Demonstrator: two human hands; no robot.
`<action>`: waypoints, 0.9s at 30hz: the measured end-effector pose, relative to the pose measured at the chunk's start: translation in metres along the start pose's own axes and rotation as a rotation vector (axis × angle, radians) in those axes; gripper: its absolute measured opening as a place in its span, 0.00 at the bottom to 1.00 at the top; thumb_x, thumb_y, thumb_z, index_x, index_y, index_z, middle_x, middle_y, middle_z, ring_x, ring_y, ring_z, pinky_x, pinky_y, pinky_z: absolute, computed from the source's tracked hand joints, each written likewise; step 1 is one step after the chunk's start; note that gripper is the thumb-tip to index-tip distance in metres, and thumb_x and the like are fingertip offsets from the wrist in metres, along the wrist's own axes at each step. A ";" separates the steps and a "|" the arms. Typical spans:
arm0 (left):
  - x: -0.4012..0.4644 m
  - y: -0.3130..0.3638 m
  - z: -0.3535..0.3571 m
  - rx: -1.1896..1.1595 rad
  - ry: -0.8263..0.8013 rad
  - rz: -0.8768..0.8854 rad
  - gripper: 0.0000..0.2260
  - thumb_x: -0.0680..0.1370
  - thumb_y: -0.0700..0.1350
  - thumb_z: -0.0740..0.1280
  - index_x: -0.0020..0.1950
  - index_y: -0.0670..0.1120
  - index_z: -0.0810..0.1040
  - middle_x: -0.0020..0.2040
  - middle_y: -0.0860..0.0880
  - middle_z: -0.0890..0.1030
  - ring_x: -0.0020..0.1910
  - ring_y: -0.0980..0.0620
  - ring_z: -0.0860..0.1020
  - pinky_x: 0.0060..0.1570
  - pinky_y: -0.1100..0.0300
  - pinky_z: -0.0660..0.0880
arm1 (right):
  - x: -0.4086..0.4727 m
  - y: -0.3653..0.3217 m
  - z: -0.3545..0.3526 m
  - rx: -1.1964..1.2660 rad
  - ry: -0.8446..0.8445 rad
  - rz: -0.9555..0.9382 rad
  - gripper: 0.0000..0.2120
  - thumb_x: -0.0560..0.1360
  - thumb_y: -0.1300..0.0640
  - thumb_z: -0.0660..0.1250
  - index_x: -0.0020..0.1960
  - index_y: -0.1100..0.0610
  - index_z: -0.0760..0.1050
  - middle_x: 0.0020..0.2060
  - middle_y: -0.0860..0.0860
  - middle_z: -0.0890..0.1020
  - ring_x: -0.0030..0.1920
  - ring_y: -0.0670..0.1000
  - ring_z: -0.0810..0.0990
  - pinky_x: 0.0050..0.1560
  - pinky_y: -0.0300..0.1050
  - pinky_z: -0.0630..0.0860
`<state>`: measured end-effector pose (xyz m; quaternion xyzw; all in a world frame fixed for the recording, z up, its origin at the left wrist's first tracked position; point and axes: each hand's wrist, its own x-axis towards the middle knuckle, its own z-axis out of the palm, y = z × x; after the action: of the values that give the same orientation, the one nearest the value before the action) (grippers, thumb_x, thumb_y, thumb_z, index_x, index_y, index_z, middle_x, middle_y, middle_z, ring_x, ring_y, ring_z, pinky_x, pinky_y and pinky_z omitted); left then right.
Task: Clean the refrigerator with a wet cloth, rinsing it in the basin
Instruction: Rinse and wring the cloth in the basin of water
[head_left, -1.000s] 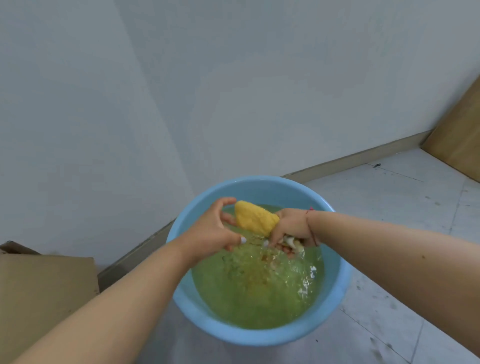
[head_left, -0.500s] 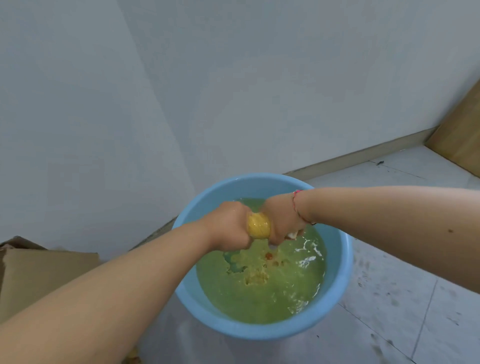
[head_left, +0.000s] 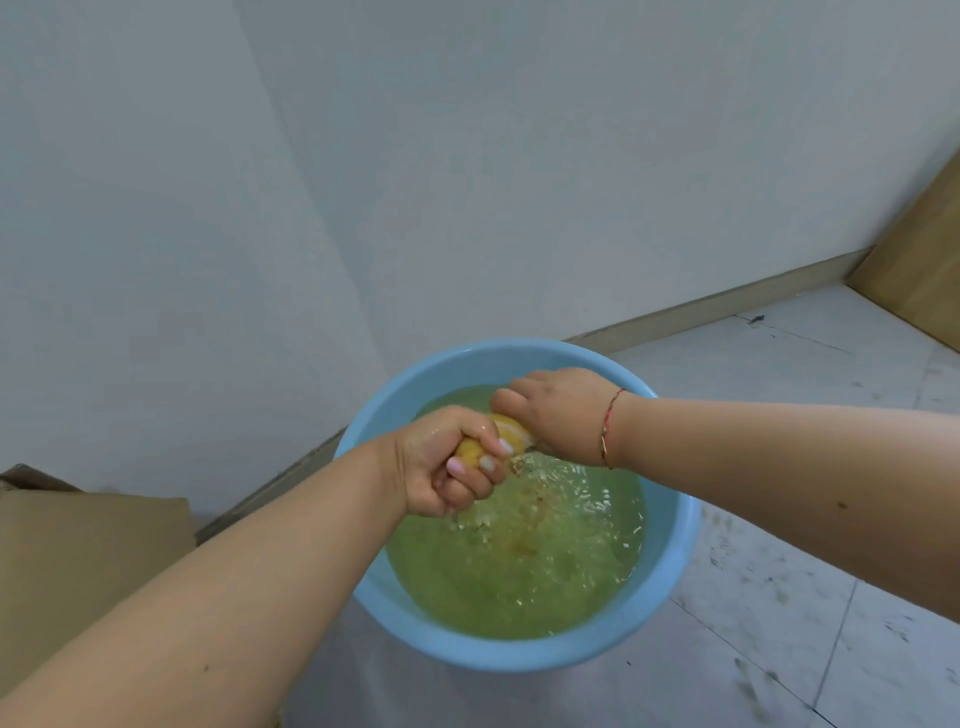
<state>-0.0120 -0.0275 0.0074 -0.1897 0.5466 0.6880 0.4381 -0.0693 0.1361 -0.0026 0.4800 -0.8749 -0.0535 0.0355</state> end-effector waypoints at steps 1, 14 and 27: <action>-0.002 0.002 -0.002 -0.074 -0.021 0.013 0.01 0.68 0.40 0.62 0.38 0.43 0.72 0.26 0.49 0.68 0.16 0.60 0.63 0.15 0.71 0.50 | -0.001 0.000 0.002 0.050 0.037 0.029 0.22 0.75 0.48 0.66 0.65 0.53 0.66 0.55 0.51 0.76 0.55 0.54 0.76 0.48 0.50 0.74; -0.016 -0.005 -0.019 1.742 0.652 1.196 0.29 0.64 0.38 0.75 0.62 0.51 0.70 0.59 0.48 0.76 0.55 0.49 0.76 0.47 0.56 0.77 | -0.012 0.009 -0.012 1.921 -0.977 0.195 0.21 0.64 0.52 0.74 0.52 0.60 0.72 0.28 0.53 0.75 0.21 0.46 0.71 0.18 0.30 0.62; 0.014 -0.004 0.012 1.188 0.773 0.515 0.10 0.67 0.37 0.64 0.29 0.48 0.67 0.26 0.50 0.69 0.26 0.49 0.67 0.26 0.62 0.59 | 0.012 -0.011 -0.021 -0.030 -0.159 0.096 0.15 0.73 0.56 0.64 0.58 0.55 0.67 0.35 0.47 0.74 0.33 0.52 0.72 0.33 0.43 0.69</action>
<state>-0.0141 -0.0112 -0.0015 -0.0155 0.9675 0.2426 0.0692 -0.0638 0.1187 0.0168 0.4314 -0.8960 -0.1028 -0.0246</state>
